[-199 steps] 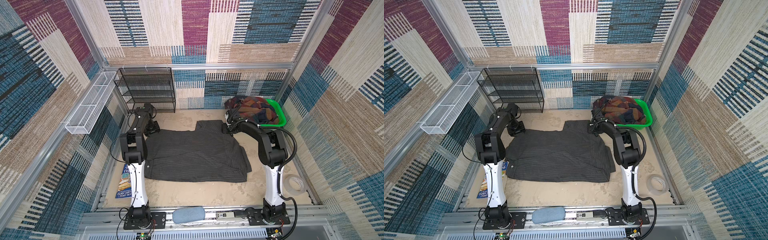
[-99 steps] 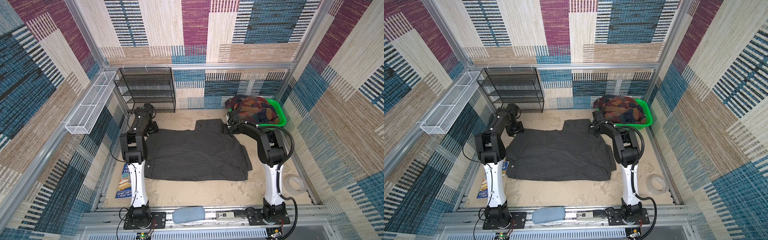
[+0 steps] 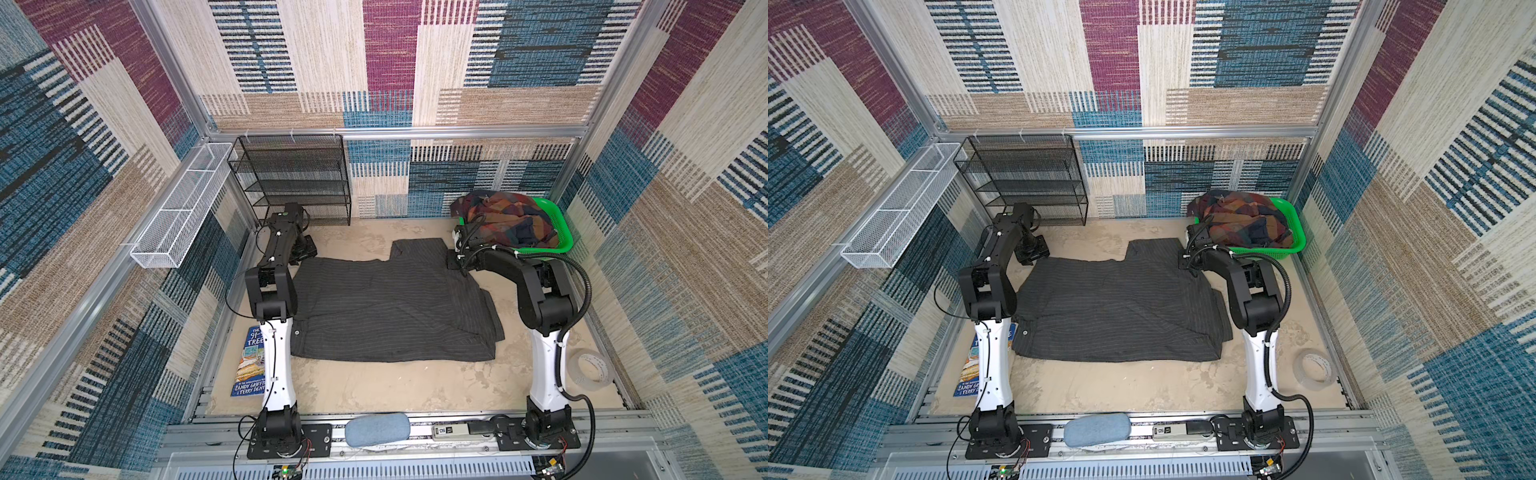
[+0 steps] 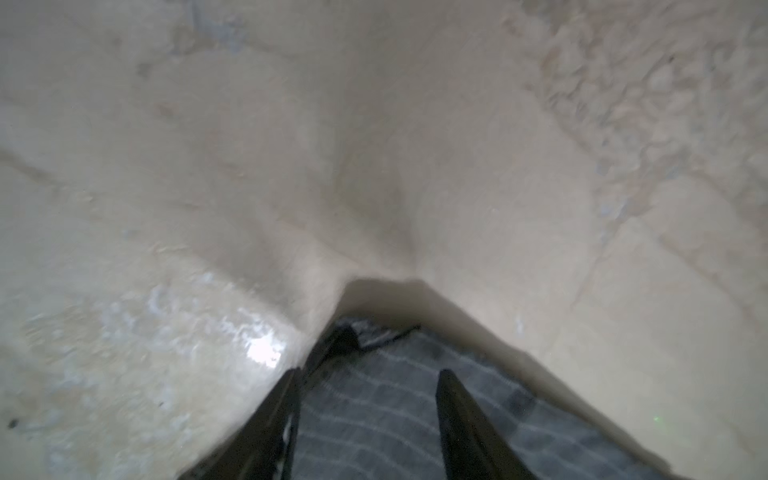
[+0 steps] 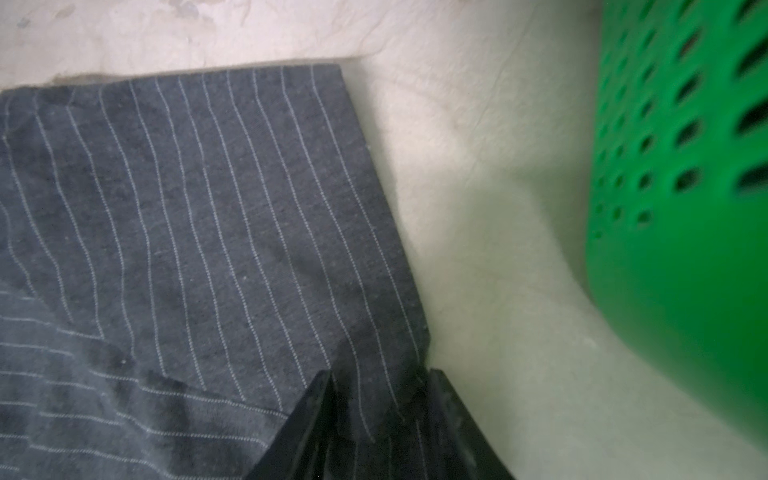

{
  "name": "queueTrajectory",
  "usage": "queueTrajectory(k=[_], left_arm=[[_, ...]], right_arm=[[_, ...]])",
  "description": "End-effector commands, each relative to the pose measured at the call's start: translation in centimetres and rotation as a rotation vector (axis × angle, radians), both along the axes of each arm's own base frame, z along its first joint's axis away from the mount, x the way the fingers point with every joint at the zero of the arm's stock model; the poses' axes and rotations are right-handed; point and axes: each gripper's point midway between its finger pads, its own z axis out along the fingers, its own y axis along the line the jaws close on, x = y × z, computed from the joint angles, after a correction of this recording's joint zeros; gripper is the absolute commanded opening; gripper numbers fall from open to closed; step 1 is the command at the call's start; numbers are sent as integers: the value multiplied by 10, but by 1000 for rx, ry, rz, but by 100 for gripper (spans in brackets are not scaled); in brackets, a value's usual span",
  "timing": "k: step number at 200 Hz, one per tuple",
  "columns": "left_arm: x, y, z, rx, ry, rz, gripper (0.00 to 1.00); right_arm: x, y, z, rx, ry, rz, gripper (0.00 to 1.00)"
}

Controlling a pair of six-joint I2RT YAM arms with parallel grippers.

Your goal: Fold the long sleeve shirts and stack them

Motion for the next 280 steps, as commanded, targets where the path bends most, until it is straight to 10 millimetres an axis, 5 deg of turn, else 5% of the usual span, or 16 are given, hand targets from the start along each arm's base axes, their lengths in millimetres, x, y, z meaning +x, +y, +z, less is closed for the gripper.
queueTrajectory(k=[1,78,124,154,213,280], left_arm=[[15,-11,2,-82,-58,50,56],[-1,1,-29,-24,24,123,53],[-2,5,-35,-18,34,172,5],[7,2,-14,-45,-23,180,0],[14,-7,60,-101,-191,157,0],[-33,-17,104,-163,-246,151,0]], right_arm=[[-20,3,-11,15,87,17,40],[-22,6,-12,26,90,29,37],[-18,12,-6,54,45,55,19],[-9,16,18,84,-56,62,6],[-4,25,84,153,-230,107,1],[-36,19,102,151,-205,108,3]])
